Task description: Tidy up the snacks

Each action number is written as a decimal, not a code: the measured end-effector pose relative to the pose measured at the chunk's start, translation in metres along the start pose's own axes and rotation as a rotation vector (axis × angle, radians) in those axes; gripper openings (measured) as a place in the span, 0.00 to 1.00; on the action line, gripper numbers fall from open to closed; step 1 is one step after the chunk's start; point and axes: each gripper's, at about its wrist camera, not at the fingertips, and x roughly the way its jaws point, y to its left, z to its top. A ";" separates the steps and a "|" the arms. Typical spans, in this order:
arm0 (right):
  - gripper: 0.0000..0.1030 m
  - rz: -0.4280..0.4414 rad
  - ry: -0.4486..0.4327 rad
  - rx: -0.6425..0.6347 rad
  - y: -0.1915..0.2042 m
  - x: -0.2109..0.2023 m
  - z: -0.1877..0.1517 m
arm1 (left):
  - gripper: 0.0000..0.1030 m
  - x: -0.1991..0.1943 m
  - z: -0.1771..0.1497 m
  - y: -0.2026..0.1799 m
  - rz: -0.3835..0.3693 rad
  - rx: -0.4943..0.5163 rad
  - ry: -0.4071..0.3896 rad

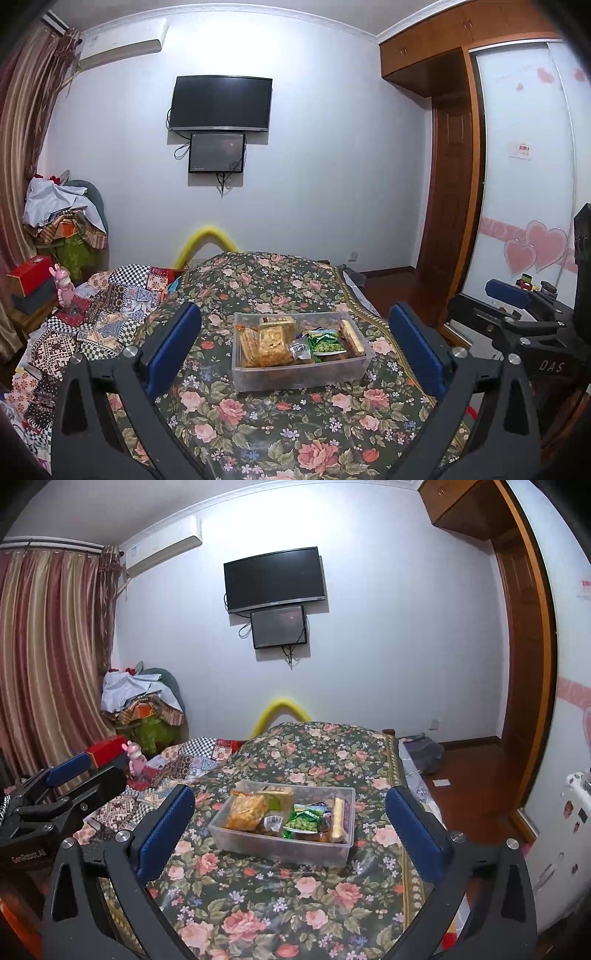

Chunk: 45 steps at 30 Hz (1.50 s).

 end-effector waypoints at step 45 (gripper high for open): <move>1.00 0.003 0.014 -0.017 0.000 0.003 0.001 | 1.00 0.005 0.000 0.002 -0.012 -0.002 0.006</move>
